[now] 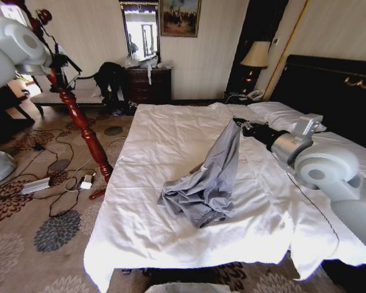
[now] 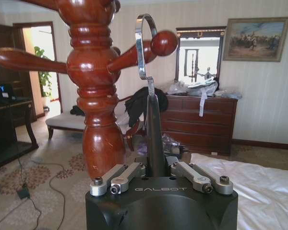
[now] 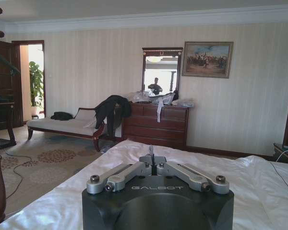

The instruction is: Pick up the clothes from the bed and hang them on the clothes hanger.

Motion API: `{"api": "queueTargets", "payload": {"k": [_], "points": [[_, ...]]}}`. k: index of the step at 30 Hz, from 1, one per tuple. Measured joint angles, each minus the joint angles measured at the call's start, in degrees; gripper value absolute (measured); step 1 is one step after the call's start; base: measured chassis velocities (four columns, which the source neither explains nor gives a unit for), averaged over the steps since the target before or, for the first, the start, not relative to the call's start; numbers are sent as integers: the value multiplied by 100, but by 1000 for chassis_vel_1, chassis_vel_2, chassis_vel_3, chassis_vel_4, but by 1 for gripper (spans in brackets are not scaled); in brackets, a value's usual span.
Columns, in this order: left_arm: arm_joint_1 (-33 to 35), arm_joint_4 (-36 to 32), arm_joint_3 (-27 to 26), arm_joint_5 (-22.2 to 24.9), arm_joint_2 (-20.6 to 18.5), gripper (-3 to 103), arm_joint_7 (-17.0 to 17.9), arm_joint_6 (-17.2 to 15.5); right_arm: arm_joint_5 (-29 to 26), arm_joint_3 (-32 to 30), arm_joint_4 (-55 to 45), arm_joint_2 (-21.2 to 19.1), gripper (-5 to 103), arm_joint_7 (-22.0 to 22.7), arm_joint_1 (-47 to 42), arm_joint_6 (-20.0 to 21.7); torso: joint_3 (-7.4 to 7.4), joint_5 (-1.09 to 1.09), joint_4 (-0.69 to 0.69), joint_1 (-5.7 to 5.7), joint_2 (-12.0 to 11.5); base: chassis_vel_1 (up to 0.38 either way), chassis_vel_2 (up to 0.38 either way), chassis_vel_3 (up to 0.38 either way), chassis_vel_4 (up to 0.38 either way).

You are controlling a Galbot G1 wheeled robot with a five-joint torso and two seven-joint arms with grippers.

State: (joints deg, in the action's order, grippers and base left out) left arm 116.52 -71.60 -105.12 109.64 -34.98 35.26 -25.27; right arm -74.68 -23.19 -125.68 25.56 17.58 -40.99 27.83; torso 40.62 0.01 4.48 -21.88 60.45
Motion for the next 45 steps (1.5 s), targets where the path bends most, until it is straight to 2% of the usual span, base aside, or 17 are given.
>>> {"api": "queueTargets", "payload": {"k": [7, 10, 11, 15, 18, 20, 21, 23, 24, 26, 29, 31, 33, 37, 40, 42, 45], "points": [[-1377, -1359, 1133, 55, 888, 16, -100, 31, 11, -38, -51, -10, 0, 16, -76, -2, 0, -2, -2, 0, 0, 0, 0, 0, 0], [-1929, -2113, 1307, 65, 1488, 16, -63, -86, 24, -54, -78, -17, 0, 26, -153, -3, -3, 0, -5, 3, 1, 0, 0, 0, 0], [-1929, -2113, 1307, 65, 1488, 16, -63, -86, 24, -54, -78, -17, 0, 26, -153, -3, -3, 0, -5, 3, 1, 0, 0, 0, 0], [-2134, -3046, 1311, -142, 2209, 16, 39, -183, 30, -127, -119, -20, 0, 101, -271, -15, 0, -3, -2, 1, 1, 0, 0, 0, 0], [-2162, -3396, 1296, -240, 2476, 16, 15, -174, 13, -203, -152, -33, 0, 131, -373, -17, -1, 2, 0, 0, 1, 0, 0, 0, 0], [-2140, -3947, 1309, -559, 3004, 16, -157, -38, -9, -483, -215, -130, 0, 149, -743, -33, -2, 1, 1, 2, 1, 0, 0, 0, 0], [-2140, -3947, 1309, -559, 3004, 16, -157, -38, -9, -483, -215, -130, 0, 149, -743, -33, -2, 1, 1, 2, 1, 0, 0, 0, 0], [-2074, -4333, 1363, -868, 3426, 16, -317, 160, 10, -771, -277, -241, 0, 144, -1111, -34, -1, -4, -1, 2, 1, 0, 0, 0, 0], [-2018, -4674, 1392, -1013, 3810, 16, -504, 332, 29, -1026, -338, -317, 0, 133, -1393, -34, -1, -4, -1, 1, 1, 0, 0, 0, 0], [-1984, -4839, 1411, -1075, 3983, 16, -591, 405, 37, -1125, -355, -336, 0, 132, -1504, -34, -1, -3, -2, 1, 1, 0, 0, 0, 0], [-1824, -5497, 1540, -1362, 4612, 16, -949, 619, 114, -1399, -411, -366, 0, 133, -1785, -34, -1, 0, -1, 2, 1, 0, 0, 0, 0], [-1809, -5559, 1554, -1379, 4666, 16, -979, 631, 125, -1425, -418, -368, 0, 133, -1810, -34, -1, 0, -1, 2, 1, 0, 0, 0, 0], [-1690, -6058, 1683, -1450, 5205, 16, -1180, 694, 203, -1719, -495, -419, 0, 130, -2113, -35, -1, 1, -1, 1, 1, 0, 0, 0, 0], [-1541, -6313, 1744, -1588, 5657, 16, -1302, 751, 276, -2035, -545, -475, 0, 92, -2454, -38, -1, -1, -1, 2, 1, 0, 0, 0, 0], [-1373, -6587, 1816, -1811, 6170, 16, -1480, 891, 380, -2161, -548, -389, 0, 63, -2634, -65, -1, 1, -3, 1, 1, 0, 0, 0, 0], [-1383, -6632, 1881, -1859, 6255, 16, -1504, 912, 392, -2152, -547, -363, 0, 63, -2631, -67, -1, 2, -2, 1, 1, 0, 0, 0, 0], [-1635, -6879, 2746, -2344, 6754, 16, -1649, 1025, 408, -2099, -582, -200, 0, 102, -2620, -67, 0, -2, -1, 1, 0, 0, 0, 0, 0]]}}
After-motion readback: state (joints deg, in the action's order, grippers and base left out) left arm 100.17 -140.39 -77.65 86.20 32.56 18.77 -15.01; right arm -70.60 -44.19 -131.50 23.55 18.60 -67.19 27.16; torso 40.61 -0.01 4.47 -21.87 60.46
